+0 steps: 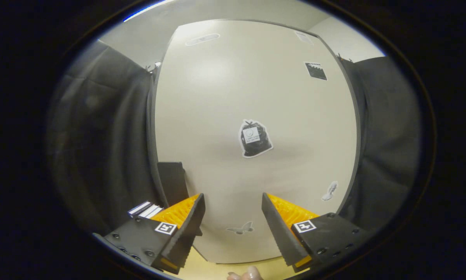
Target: Open the shoe cabinet door, grab the shoes and put them into the shoe cabinet, then close the shoe cabinet door.
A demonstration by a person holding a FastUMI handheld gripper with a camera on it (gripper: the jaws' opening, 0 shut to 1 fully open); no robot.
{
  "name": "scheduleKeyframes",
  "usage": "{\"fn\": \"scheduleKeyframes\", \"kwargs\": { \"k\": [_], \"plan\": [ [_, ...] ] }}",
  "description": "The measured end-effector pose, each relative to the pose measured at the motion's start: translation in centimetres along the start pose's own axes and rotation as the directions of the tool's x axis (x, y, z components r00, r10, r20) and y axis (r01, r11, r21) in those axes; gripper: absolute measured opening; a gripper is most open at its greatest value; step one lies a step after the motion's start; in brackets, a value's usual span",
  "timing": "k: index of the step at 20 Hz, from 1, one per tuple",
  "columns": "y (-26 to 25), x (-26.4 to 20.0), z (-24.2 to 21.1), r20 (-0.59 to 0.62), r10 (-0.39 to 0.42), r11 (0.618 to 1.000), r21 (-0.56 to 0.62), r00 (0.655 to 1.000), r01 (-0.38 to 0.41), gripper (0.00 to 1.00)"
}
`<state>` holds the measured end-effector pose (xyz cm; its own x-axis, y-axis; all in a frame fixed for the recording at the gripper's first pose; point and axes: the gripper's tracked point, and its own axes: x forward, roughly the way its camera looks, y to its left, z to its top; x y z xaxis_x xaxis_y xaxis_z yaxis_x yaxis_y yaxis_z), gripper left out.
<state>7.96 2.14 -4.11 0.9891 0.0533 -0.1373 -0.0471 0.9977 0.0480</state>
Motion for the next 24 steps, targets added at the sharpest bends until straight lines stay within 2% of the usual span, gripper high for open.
{"fn": "scheduleKeyframes", "kwargs": {
  "k": [17,24],
  "plan": [
    [0.00,0.10,0.34,0.024,0.004,1.000,-0.011,1.000,-0.004,0.93],
    [-0.09,-0.10,0.51,0.044,-0.026,0.999,-0.037,0.999,0.028,0.93]
  ]
}}
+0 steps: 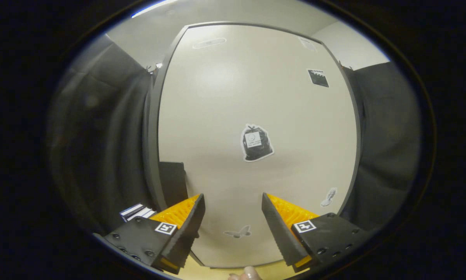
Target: Open the shoe cabinet door, grab the shoes and put them into the shoe cabinet, then close the shoe cabinet door.
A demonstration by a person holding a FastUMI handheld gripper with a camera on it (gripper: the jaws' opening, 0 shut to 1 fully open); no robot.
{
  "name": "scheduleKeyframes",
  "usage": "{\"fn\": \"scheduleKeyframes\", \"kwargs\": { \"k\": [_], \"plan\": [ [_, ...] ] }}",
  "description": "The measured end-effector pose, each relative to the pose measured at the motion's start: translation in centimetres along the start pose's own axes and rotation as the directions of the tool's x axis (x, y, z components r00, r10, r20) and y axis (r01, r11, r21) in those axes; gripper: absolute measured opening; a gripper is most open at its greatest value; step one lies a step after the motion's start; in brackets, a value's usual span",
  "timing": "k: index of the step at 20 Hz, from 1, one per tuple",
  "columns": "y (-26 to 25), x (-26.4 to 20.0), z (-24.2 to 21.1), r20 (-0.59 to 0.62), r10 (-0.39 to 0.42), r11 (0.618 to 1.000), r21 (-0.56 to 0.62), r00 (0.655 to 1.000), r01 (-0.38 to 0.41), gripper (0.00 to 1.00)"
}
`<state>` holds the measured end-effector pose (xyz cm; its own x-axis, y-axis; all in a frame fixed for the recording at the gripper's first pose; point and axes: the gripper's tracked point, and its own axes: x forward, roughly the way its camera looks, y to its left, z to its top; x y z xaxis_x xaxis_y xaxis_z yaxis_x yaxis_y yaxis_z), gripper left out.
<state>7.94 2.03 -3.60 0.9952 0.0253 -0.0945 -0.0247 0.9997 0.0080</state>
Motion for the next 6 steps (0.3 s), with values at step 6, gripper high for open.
{"fn": "scheduleKeyframes", "kwargs": {
  "k": [6],
  "plan": [
    [-0.10,0.11,-0.09,-0.005,-0.004,1.000,0.009,1.000,0.004,0.93]
  ]
}}
